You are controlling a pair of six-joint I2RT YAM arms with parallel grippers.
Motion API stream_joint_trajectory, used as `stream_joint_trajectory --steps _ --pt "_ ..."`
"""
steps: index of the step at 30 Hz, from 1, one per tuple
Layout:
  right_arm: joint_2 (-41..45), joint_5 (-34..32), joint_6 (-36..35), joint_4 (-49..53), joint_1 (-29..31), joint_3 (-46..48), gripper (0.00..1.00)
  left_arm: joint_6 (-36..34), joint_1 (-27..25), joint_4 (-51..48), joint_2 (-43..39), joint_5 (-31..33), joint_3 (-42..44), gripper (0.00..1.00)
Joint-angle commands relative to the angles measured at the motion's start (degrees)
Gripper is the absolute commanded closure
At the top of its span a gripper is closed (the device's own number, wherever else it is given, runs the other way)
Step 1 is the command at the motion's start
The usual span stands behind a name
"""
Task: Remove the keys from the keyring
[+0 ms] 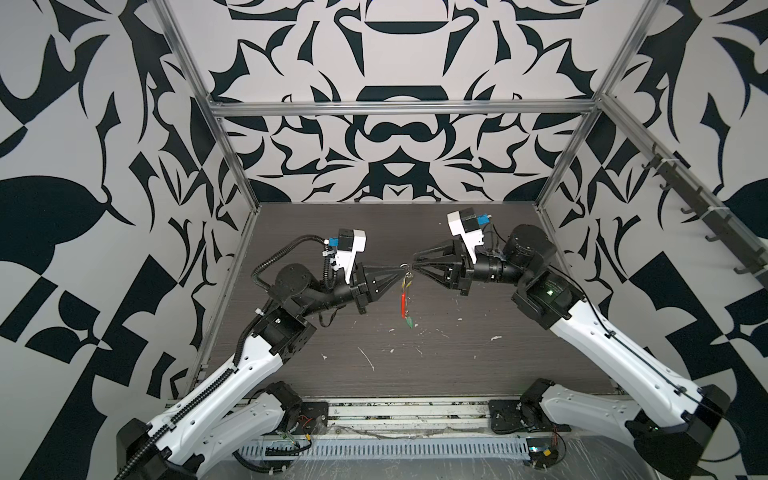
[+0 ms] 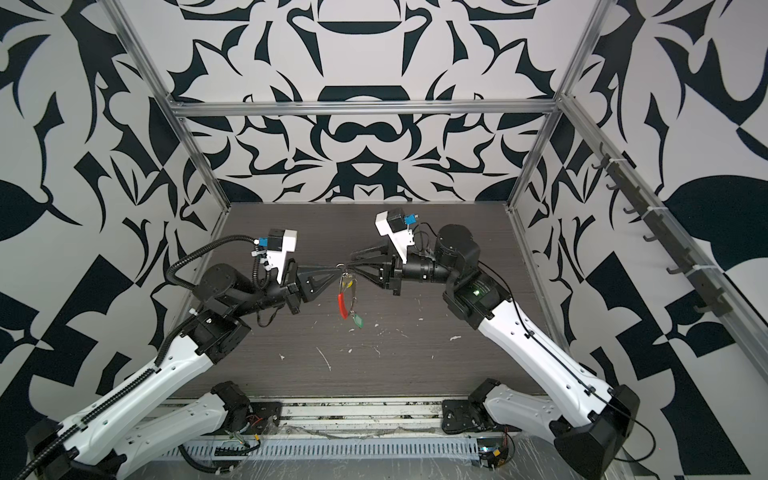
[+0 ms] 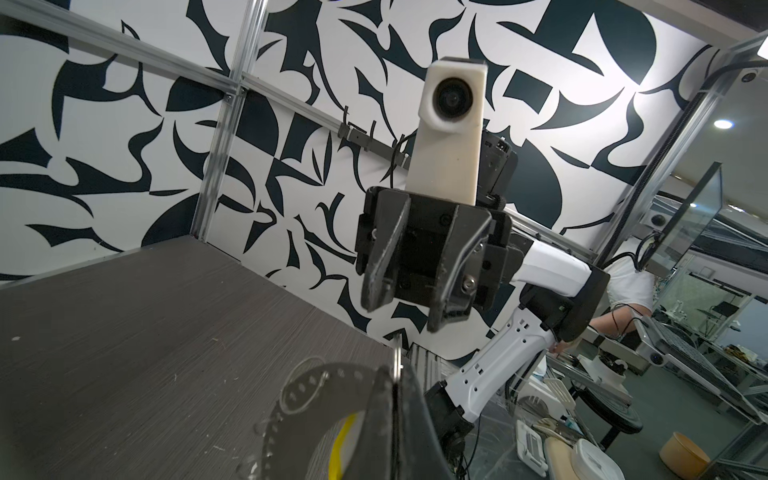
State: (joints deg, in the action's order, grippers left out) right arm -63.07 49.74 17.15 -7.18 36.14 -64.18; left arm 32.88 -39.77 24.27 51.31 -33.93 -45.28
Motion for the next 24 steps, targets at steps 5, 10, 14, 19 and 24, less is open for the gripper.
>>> stream_joint_trajectory --steps 5,10,14,19,24 --pt "-0.56 4.13 2.95 -4.62 0.20 -2.43 0.78 0.73 -0.03 3.35 -0.14 -0.62 0.45 1.00" --pt "-0.39 4.58 3.23 -4.60 0.16 -1.69 0.81 0.69 0.00 3.65 -0.18 -0.02 0.62 1.00" --pt "-0.74 5.06 3.72 -4.64 0.16 -1.43 0.81 0.69 0.00 3.72 -0.24 0.28 0.64 1.00" --pt "-0.91 5.70 4.02 -4.53 0.31 -1.20 0.80 0.86 -0.03 4.13 -0.16 0.27 0.58 1.00" --pt "-1.61 6.17 3.86 -4.01 0.82 -1.47 0.80 1.12 -0.05 4.65 0.19 -0.08 0.44 1.00"
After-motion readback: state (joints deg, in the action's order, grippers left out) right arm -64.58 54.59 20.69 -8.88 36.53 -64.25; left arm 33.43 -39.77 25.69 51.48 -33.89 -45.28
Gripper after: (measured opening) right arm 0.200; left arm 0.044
